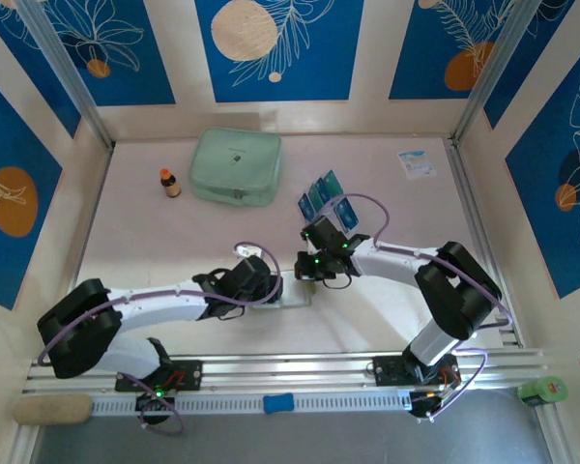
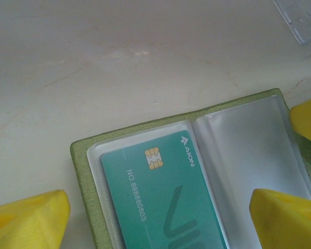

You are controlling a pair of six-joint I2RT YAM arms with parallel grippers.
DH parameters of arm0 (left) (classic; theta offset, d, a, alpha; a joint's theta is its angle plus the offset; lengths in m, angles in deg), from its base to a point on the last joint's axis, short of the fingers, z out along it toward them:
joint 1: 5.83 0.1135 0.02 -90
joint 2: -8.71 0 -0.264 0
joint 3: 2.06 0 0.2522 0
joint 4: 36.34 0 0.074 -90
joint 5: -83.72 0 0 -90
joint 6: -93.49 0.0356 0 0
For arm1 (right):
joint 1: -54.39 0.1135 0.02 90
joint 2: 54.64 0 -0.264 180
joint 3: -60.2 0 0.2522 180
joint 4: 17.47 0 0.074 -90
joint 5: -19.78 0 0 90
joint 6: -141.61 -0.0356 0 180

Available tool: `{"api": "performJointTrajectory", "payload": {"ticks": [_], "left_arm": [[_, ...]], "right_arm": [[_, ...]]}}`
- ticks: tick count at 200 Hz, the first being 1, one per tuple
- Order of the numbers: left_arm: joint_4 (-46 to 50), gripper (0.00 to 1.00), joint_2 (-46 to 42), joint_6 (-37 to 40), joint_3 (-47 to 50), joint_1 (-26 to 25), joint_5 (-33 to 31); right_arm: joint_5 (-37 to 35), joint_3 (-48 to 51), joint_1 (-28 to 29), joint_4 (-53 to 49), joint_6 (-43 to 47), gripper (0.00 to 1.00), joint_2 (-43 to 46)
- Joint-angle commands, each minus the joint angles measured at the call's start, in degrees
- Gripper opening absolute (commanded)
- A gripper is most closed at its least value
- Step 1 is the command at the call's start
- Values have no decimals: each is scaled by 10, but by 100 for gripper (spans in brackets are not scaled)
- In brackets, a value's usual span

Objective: Put the credit cards into the card holder

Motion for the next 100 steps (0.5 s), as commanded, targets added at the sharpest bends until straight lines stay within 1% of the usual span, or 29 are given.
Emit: {"api": "performJointTrajectory", "payload": {"ticks": [1,64,100], "left_arm": [[-4,90,9,-5,-12,-8,-12],[-16,90,17,-1,-6,-10,-9],[-23,90,17,2,-3,-11,-8]], "right_arm": [[14,-12,-2,-1,17,0,-11],[68,2,0,43,4,0,-49],[79,13,7,65,-16,0,-55]]}}
